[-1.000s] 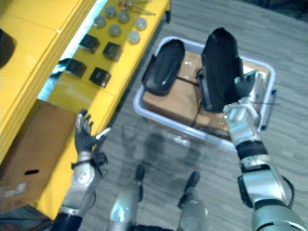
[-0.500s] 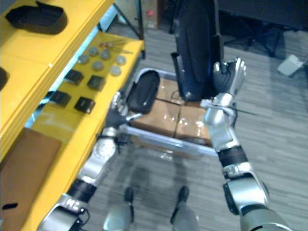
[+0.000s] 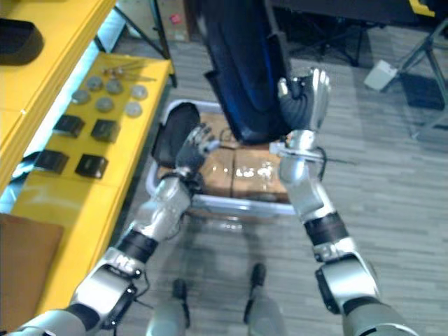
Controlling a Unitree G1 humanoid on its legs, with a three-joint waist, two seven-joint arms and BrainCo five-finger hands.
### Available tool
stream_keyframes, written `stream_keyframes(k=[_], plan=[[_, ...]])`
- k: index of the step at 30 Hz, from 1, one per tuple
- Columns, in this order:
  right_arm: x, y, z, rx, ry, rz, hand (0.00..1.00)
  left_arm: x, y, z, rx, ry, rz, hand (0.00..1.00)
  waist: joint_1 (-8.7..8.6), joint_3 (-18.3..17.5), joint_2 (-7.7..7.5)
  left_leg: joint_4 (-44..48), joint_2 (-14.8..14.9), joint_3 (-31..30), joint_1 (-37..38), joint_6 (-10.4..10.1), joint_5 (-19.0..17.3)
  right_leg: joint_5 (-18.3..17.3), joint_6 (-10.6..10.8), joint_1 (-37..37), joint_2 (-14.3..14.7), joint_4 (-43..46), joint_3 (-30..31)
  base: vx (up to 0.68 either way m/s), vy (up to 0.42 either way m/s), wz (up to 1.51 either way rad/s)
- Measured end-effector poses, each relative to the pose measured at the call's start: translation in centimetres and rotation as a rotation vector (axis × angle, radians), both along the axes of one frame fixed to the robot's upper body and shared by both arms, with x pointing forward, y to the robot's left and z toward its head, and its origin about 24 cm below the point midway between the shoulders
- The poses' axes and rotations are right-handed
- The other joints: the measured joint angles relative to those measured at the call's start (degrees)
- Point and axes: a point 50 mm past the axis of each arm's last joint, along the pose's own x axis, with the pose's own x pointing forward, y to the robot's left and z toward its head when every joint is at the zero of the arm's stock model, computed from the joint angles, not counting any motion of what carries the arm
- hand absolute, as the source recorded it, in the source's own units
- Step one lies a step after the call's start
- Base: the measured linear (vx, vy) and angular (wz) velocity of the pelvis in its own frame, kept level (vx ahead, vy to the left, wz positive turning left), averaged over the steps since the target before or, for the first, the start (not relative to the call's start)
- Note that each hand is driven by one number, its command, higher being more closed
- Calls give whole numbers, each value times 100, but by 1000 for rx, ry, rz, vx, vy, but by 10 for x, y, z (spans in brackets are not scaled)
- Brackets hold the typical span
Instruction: Walk over and take plastic housings, then place them on the shelf
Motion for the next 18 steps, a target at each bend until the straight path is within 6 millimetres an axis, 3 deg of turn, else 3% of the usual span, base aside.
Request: stream_keyframes(k=[7, 18], plan=[[-1, 12, -7, -44, 25, 40, 100, 1, 4, 3, -113, 11, -37, 0, -5, 0, 0, 36, -7, -26, 17, 2, 1, 26, -5, 74, -4, -41, -13, -5, 1, 0], [-7, 40, -31, -60, 92, 173, 100, 1, 2, 2, -115, 23, -49, 0, -10, -2, 3, 32, -18, -43, 13, 7, 6, 106, 2, 160, 2, -208, -52, 1, 2, 1]])
